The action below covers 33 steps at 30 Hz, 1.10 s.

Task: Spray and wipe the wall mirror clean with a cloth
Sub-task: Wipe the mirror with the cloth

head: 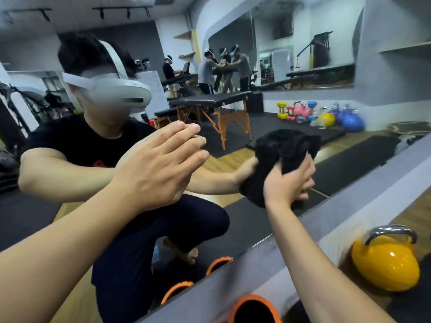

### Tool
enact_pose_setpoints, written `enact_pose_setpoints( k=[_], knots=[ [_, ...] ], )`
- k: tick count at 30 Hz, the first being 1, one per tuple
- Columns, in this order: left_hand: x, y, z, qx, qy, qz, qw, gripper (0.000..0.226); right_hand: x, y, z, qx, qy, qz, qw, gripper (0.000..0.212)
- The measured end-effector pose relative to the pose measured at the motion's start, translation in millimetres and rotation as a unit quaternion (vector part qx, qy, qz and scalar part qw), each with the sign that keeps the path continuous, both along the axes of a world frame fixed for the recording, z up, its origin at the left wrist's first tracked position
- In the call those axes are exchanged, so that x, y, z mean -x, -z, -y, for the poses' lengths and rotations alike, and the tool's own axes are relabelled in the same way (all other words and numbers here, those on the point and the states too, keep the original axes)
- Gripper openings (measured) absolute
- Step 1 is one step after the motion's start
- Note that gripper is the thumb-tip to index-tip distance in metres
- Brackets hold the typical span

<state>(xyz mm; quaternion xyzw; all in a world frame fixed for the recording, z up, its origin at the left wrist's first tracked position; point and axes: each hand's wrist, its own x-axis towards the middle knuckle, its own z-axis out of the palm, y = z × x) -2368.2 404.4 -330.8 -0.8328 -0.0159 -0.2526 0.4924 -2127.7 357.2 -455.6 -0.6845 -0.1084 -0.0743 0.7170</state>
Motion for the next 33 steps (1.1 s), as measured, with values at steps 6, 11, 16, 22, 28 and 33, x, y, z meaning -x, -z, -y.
enact_pose_setpoints(
  k=[6, 11, 16, 22, 28, 33],
  knots=[
    [3.5, -2.8, 2.7, 0.048, 0.039, 0.03, 0.998, 0.05, 94.4, -1.8, 3.9, 0.02, -0.047, 0.432, 0.9, 0.065],
    [1.5, -3.6, 4.6, 0.037, 0.006, 0.018, 0.999, 0.052, 71.7, 128.4, 6.9, 0.103, -0.041, 0.569, 0.815, 0.053],
    [-2.0, -0.9, 2.0, 0.018, -0.026, 0.009, 0.999, 0.048, 17.8, 173.4, 34.2, 0.181, -0.139, 0.392, 0.891, 0.08],
    [-1.7, 0.7, 0.7, 0.007, -0.026, 0.014, 1.0, 0.047, -26.0, 64.0, 12.1, 0.065, -0.044, -0.01, 0.997, 0.073],
    [0.3, -1.8, 1.2, 0.039, 0.034, 0.036, 0.998, 0.056, 22.5, -67.7, 0.1, -0.005, 0.011, 0.123, 0.992, 0.069],
    [4.1, -4.5, 5.3, 0.072, 0.055, 0.034, 0.995, 0.062, 110.8, -1.8, 2.3, 0.018, -0.038, 0.471, 0.881, 0.072]
  ],
)
